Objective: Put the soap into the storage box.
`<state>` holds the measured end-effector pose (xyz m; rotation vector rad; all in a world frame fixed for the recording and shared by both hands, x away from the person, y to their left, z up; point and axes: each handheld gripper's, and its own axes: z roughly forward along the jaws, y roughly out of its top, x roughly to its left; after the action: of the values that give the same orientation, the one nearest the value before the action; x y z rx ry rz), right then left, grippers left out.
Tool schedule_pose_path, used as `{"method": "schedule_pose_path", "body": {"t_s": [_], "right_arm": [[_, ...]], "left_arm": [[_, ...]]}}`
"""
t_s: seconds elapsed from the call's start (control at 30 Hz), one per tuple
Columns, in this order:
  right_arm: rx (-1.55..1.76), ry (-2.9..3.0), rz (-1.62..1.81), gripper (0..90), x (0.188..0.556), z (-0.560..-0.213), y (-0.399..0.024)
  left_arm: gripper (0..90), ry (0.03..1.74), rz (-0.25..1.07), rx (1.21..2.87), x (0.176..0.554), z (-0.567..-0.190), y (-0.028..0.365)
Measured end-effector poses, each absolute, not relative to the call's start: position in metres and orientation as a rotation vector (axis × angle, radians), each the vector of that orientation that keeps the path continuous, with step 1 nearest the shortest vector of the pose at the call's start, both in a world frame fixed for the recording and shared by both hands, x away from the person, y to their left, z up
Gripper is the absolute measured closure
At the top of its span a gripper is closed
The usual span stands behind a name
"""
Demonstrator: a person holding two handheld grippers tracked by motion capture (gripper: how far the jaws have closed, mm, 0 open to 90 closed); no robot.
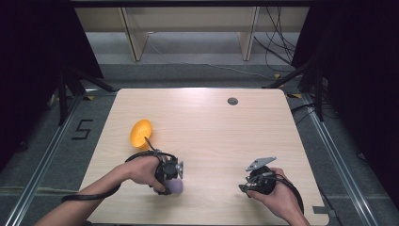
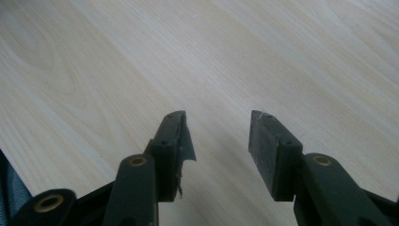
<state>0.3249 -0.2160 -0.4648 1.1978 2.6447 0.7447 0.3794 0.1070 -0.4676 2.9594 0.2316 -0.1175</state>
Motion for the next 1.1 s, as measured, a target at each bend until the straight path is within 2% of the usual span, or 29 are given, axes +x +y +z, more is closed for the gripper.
{"method": "schedule_pose_path", "body": {"t_s": [0.03, 0.07, 0.13, 0.2, 0.23, 0.27, 0.33, 0.4, 0.7, 1.1], "right_arm": [[1.182, 2.638, 0.748, 56.7, 0.325, -0.465, -0.216], [1.173, 2.644, 0.758, 56.6, 0.325, -0.464, -0.217], [1.157, 2.633, 0.769, 56.7, 0.326, -0.463, -0.218], [1.163, 2.624, 0.775, 56.6, 0.326, -0.463, -0.219], [1.164, 2.622, 0.778, 56.6, 0.326, -0.462, -0.219], [1.164, 2.622, 0.778, 56.6, 0.326, -0.462, -0.219], [1.164, 2.622, 0.778, 56.6, 0.326, -0.462, -0.219], [1.165, 2.622, 0.779, 56.6, 0.326, -0.462, -0.219], [1.179, 2.622, 0.782, 56.3, 0.326, -0.462, -0.218], [1.140, 2.619, 0.795, 55.6, 0.326, -0.463, -0.219]], "left_arm": [[47.6, 0.232, -0.118, 2.959, 0.379, -0.468, 0.107], [47.5, 0.391, -0.088, 2.930, 0.381, -0.463, 0.113], [47.5, 0.454, -0.067, 2.922, 0.380, -0.462, 0.114], [47.5, 0.700, -0.045, 2.854, 0.375, -0.463, 0.121], [47.6, 0.794, -0.064, 2.808, 0.374, -0.463, 0.122], [47.7, 0.794, -0.064, 2.808, 0.374, -0.463, 0.122], [47.7, 1.038, -0.148, 2.680, 0.375, -0.463, 0.130], [47.7, 1.089, -0.161, 2.656, 0.374, -0.463, 0.132], [47.7, 1.300, -0.071, 2.577, 0.381, -0.453, 0.141], [47.7, 1.341, -0.019, 2.541, 0.386, -0.444, 0.148]]}}
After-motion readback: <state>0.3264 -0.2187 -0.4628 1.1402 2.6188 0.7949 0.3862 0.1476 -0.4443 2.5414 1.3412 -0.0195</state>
